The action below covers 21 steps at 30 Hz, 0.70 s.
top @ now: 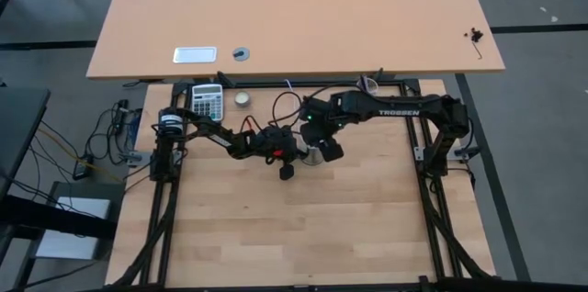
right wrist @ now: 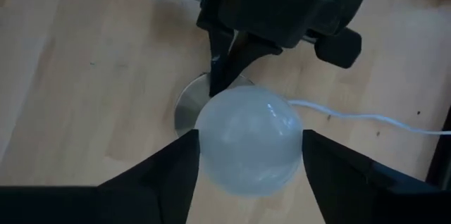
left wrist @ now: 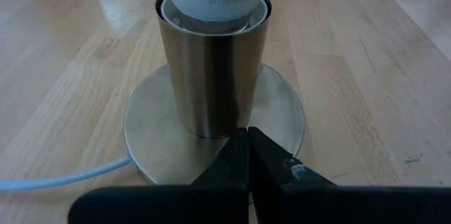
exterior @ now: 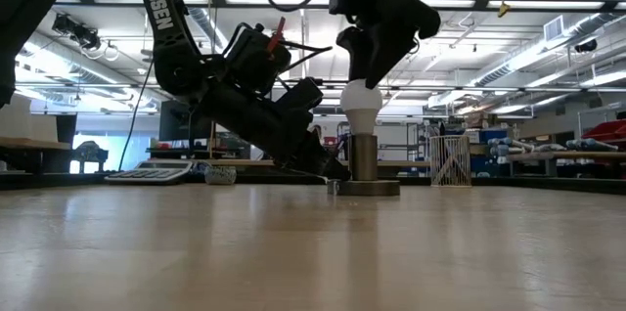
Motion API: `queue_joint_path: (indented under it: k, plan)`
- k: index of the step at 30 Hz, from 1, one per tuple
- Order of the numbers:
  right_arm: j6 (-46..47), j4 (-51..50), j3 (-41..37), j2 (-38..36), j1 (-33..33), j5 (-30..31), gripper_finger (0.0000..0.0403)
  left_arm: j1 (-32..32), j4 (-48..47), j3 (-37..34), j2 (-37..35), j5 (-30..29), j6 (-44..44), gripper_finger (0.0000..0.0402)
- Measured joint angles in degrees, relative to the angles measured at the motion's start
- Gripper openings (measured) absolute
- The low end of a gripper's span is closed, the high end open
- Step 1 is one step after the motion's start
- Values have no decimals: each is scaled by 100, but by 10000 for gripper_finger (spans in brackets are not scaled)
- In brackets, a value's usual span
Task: Screw lightbulb
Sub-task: Insert the lightbulb into the lamp
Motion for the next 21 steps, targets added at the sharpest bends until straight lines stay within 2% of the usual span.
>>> queue_joint_path:
  k: [5,9,13,17,21]
  plan:
    - [1053,35,-61,-15,0,159,217,-1,0,0,0,0,0,2]
    - [2663,28,-63,-15,34,212,210,-1,0,-1,0,0,0,2]
    - [4335,30,-68,-12,98,284,220,-1,0,-1,0,0,0,2]
    - [4347,-29,29,12,152,287,244,0,0,0,0,2,0,2]
    - [3566,-232,284,44,162,280,275,-2,-1,0,0,17,-6,2]
